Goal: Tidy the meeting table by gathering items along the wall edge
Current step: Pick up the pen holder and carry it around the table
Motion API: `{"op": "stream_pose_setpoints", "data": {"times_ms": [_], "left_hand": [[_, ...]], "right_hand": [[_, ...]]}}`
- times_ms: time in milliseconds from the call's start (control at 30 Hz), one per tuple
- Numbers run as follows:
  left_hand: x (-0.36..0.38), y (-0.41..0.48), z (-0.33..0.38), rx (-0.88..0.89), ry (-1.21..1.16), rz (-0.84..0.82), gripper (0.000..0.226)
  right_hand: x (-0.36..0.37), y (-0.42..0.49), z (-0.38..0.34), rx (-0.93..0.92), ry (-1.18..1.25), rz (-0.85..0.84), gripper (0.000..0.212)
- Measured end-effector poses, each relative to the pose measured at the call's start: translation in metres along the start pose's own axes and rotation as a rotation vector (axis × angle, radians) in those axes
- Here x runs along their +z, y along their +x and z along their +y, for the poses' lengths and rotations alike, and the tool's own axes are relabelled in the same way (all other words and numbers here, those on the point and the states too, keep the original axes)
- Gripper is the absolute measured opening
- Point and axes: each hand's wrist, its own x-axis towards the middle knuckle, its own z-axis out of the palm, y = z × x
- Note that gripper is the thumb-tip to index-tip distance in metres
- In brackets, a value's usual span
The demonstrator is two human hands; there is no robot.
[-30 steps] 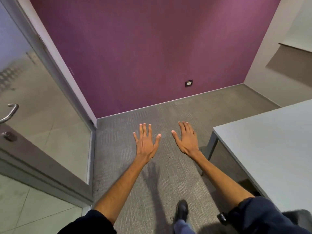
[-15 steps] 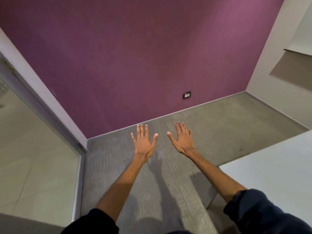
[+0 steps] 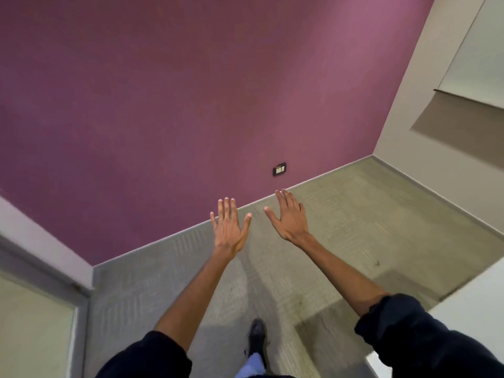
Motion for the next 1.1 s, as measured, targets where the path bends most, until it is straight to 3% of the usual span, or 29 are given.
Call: {"op": "stream_pose_setpoints", "data": {"times_ms": [267, 533, 767, 1100], "left_hand": [[-0.004, 0.181, 0.03, 0.155, 0.019, -0.027, 0.075], [0.043, 0.271, 0.103, 0.298, 0.036, -0.145, 0.076], [0.1, 0.333, 0.23, 0.452, 0.034, -0.191, 0.076], [0.171, 0.397, 0.485, 0.75, 0.022, -0.229, 0.079]], "right_hand": [[-0.022, 0.149, 0.031, 0.158, 0.028, 0.05, 0.069], [-0.049, 0.203, 0.108, 0.36, 0.088, 0.128, 0.067], [-0.1, 0.239, 0.231, 0.511, 0.076, 0.209, 0.067], [-0.231, 0.254, 0.425, 0.705, 0.033, 0.411, 0.066]]}}
